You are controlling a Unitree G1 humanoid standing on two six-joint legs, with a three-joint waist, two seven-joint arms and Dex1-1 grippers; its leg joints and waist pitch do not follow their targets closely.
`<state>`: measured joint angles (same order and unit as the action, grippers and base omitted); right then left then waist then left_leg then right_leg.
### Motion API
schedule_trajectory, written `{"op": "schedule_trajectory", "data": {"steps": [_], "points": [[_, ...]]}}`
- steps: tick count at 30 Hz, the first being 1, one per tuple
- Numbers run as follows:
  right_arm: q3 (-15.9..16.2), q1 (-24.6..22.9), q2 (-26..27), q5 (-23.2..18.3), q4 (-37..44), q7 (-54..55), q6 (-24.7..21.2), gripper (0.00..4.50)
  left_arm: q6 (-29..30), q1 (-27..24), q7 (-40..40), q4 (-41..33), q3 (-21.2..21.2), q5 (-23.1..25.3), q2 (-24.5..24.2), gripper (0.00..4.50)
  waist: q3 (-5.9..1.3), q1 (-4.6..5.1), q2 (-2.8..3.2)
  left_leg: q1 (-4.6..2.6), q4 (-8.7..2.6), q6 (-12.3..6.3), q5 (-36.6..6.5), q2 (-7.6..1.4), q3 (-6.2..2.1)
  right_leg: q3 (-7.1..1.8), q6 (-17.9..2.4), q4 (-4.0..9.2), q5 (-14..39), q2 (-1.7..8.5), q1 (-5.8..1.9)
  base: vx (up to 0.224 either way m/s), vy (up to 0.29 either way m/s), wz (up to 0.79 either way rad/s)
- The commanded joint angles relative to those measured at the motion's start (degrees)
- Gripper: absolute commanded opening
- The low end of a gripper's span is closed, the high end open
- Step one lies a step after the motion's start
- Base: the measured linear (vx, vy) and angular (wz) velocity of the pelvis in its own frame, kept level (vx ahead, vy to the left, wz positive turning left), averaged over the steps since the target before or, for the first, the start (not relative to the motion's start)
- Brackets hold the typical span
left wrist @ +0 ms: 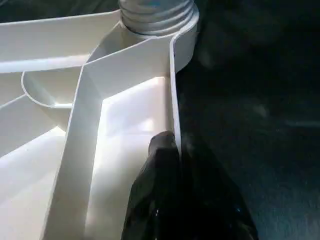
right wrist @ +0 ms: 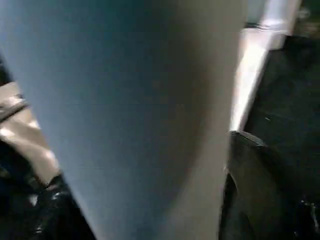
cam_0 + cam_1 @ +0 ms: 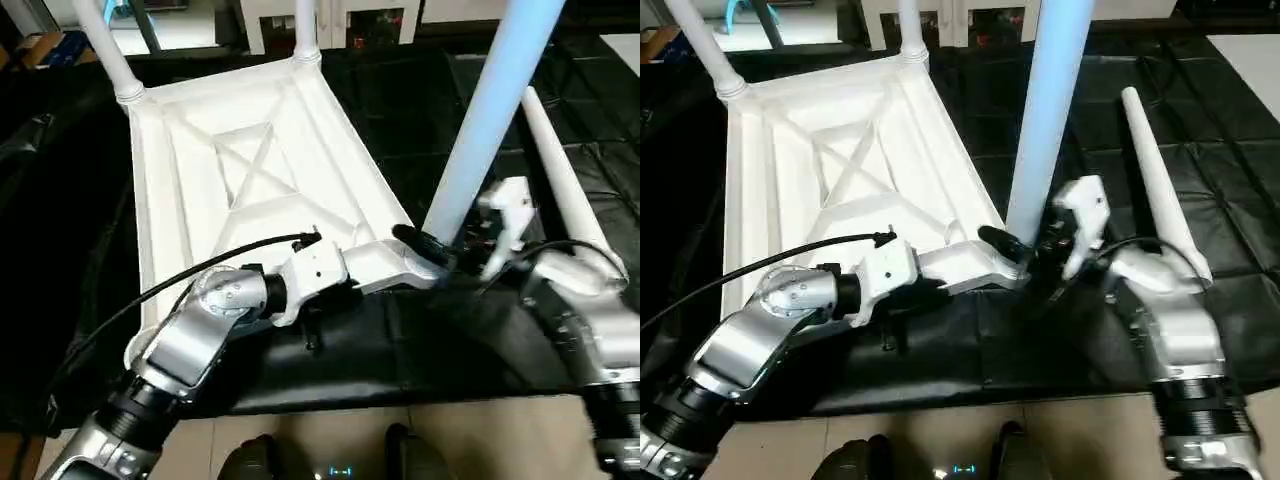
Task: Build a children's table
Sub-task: Rotate leg to tighten
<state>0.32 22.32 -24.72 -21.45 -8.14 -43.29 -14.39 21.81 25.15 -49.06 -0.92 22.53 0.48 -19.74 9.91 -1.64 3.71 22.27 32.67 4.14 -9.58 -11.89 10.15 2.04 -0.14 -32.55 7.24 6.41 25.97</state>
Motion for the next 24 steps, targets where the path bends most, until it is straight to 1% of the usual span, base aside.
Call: {"op": "schedule_trajectory", "data": {"steps": [1,2,3,4,5,6,7,8,9,10,11,12,13,14,15,16,18,19,20,21,22,23,24], "points": [[-0.47,0.18,0.65,2.29,-1.87,4.5,-0.89,3.06,0.86,-0.49,0.04,-0.6,1.52,-0.14,0.49,0.0,-4.8,0.03,-0.84,-0.74,-3.09,-6.73,-6.95,0.25,0.93,-0.73,-15.48,2.35,9.7,0.0,-4.02,0.0,0.0,0.0],[-0.72,0.34,1.54,2.81,-2.37,6.57,-1.19,3.06,1.29,-0.26,0.52,-0.47,1.6,0.05,0.9,0.0,-4.72,0.11,-0.75,-0.62,-3.16,-6.26,-7.43,0.29,0.87,-0.72,-15.06,2.37,10.39,0.04,-4.06,0.0,0.0,0.0],[-1.27,0.93,3.18,3.98,-3.71,10.6,-1.49,2.96,2.41,0.29,1.83,-0.03,1.8,0.72,1.85,0.0,-4.73,0.18,-0.74,-0.61,-3.16,-6.03,-7.65,0.35,0.88,-0.71,-14.85,2.42,10.68,0.0,-4.04,0.0,0.0,0.0],[-1.4,1.07,3.54,4.23,-4.01,11.49,-1.56,2.86,2.67,0.41,2.14,0.07,1.84,0.87,2.06,0.0,-4.67,0.36,-0.8,-0.52,-3.18,-5.71,-7.82,0.36,0.9,-0.74,-14.71,2.44,11.01,0.02,-3.99,0.0,0.0,0.0],[-2.28,1.96,5.65,6.17,-5.96,17.45,-1.79,2.77,4.23,1.15,4.38,0.82,2.13,2.11,3.52,0.0,-4.56,0.55,-0.87,-0.46,-3.26,-4.93,-9.02,0.51,0.89,-0.7,-14.07,2.66,12.98,0.01,-3.98,0.0,0.0,0.0],[-3.46,2.88,7.42,8.19,-8.0,23.99,-1.53,2.77,6.99,1.88,7.87,1.84,1.83,3.46,5.56,0.0,-4.5,0.72,-0.81,-0.55,-3.25,-4.06,-10.02,0.6,0.89,-0.71,-13.45,2.84,14.72,-0.01,-3.77,0.0,0.0,0.0],[-4.54,3.59,8.79,9.76,-9.55,29.35,-1.29,2.7,9.12,2.46,10.9,2.75,1.4,4.43,7.35,0.0,-4.45,0.94,-0.91,-0.55,-3.29,-3.44,-10.27,0.52,0.97,-0.79,-13.25,2.95,15.5,0.04,-3.75,0.0,0.0,0.0],[-5.95,4.42,10.49,10.63,-11.38,34.6,-0.63,2.55,11.01,3.23,14.69,4.11,0.52,5.28,9.75,0.0,-4.41,1.27,-0.78,-0.77,-3.32,-1.87,-11.83,0.78,0.98,-0.69,-11.81,3.4,19.48,-0.06,-3.47,0.0,0.0,0.0],[-6.82,4.91,11.49,10.96,-12.44,37.52,-0.17,2.47,12.05,3.7,17.0,4.96,-0.09,5.7,11.23,0.0,-4.4,1.23,-0.81,-0.88,-3.29,-1.61,-12.4,0.8,1.01,-0.68,-11.44,3.57,20.3,-0.11,-3.29,0.0,0.0,0.0],[-6.82,4.91,11.49,10.96,-12.44,37.52,-0.17,2.42,12.05,3.7,17.0,4.96,-0.09,5.7,11.23,0.0,-4.42,1.24,-0.98,-0.51,-3.43,-1.57,-12.9,0.91,0.77,-0.52,-10.63,3.57,20.75,-0.14,-3.67,0.0,0.0,0.0],[-9.33,6.81,14.78,10.72,-16.32,45.29,3.02,2.38,12.92,4.99,19.46,6.96,-0.05,6.07,14.27,0.0,-4.37,1.3,-0.94,-0.23,-3.5,-1.56,-12.96,0.94,0.69,-0.49,-10.14,3.51,20.75,-0.08,-3.79,0.0,0.0,0.0],[-10.13,7.55,15.92,10.64,-17.8,47.9,4.26,2.38,12.92,5.43,19.99,7.59,0.12,6.15,15.19,0.0,-4.43,1.51,-0.76,-0.33,-3.44,-1.31,-13.14,0.99,0.78,-0.45,-9.55,3.66,20.77,-0.18,-3.31,0.0,0.0,0.0],[-10.17,7.63,16.0,10.64,-17.95,48.1,4.38,2.28,12.9,5.47,20.01,7.65,0.14,6.15,15.26,0.0,-4.59,1.56,-0.82,-0.53,-3.37,-1.3,-13.6,1.1,0.78,-0.36,-9.37,3.63,20.0,-0.3,-3.3,0.0,0.0,0.0],[-10.73,8.83,17.2,10.78,-20.12,50.92,6.03,2.21,12.59,6.11,20.3,8.48,0.42,6.13,16.23,0.0,-4.42,1.62,-0.8,-0.32,-3.47,-1.42,-14.05,1.17,0.74,-0.28,-9.22,3.68,19.59,-0.36,-3.33,0.0,0.0,0.0],[-10.98,9.99,18.0,10.88,-21.87,52.48,7.6,2.17,12.09,6.66,20.43,9.08,0.51,6.15,16.76,0.0,-4.46,1.58,-0.76,-0.33,-3.47,-1.43,-14.35,1.15,0.7,-0.22,-9.15,3.62,19.44,-0.34,-3.35,0.0,0.0,0.0],[-11.09,10.76,18.42,10.85,-22.91,53.11,8.69,2.16,11.66,7.02,20.47,9.44,0.51,6.17,16.98,0.0,-4.46,1.67,-0.95,-0.31,-3.47,-1.58,-14.78,1.18,0.7,-0.19,-8.95,3.63,19.29,-0.39,-3.3,0.0,0.0,0.0],[-11.18,11.61,18.85,10.2,-23.8,51.74,9.38,2.14,11.15,7.3,20.37,9.56,0.51,6.37,16.7,0.0,-4.46,1.74,-0.91,-0.17,-3.53,-1.94,-15.0,1.14,0.56,-0.07,-8.96,3.47,18.4,-0.37,-3.5,0.0,0.0,0.0],[-10.9,12.69,18.96,8.62,-24.35,46.29,10.97,2.12,10.23,7.46,19.98,9.76,0.18,6.88,15.44,0.0,-4.51,1.82,-1.11,-0.12,-3.5,-2.47,-15.27,1.15,0.6,-0.06,-9.04,3.48,17.88,-0.37,-3.54,0.0,0.0,0.0],[-9.92,12.78,18.52,7.94,-23.7,41.61,11.57,2.12,8.54,7.37,19.18,9.83,0.41,7.26,14.16,0.0,-4.55,2.01,-1.22,0.1,-3.49,-2.79,-14.24,1.11,0.5,-0.07,-9.53,3.26,16.36,-0.31,-3.77,0.0,0.0,0.0],[-9.19,12.72,18.15,7.59,-23.12,38.66,11.9,2.12,7.38,7.28,18.64,9.86,0.62,7.5,13.34,0.0,-4.53,2.0,-1.16,0.17,-3.51,-3.18,-14.2,1.11,0.44,-0.01,-9.84,3.24,15.83,-0.33,-3.83,0.0,0.0,0.0],[-6.5,11.45,16.17,7.83,-20.2,32.17,11.95,2.12,6.94,6.91,18.06,9.72,0.21,7.34,12.19,0.0,-4.59,2.12,-1.31,0.1,-3.38,-3.92,-13.64,1.04,0.5,-0.08,-10.68,3.13,14.01,-0.33,-3.88,0.0,0.0,0.0],[-5.18,10.87,15.28,8.05,-19.02,29.51,12.24,2.12,6.9,6.77,17.95,9.69,0.01,7.22,11.74,0.0,-4.64,2.07,-1.37,0.08,-3.3,-4.39,-13.1,0.98,0.51,-0.09,-11.16,3.02,12.84,-0.32,-4.02,0.0,0.0,0.0],[-2.92,9.41,13.2,8.14,-16.53,24.77,13.46,2.46,5.68,6.49,17.27,9.69,-0.3,6.75,10.77,0.0,-4.71,1.8,-1.31,-0.18,-3.09,-5.5,-11.51,0.83,0.69,-0.28,-12.38,2.88,10.39,-0.31,-3.91,0.0,0.0,0.0]]}}
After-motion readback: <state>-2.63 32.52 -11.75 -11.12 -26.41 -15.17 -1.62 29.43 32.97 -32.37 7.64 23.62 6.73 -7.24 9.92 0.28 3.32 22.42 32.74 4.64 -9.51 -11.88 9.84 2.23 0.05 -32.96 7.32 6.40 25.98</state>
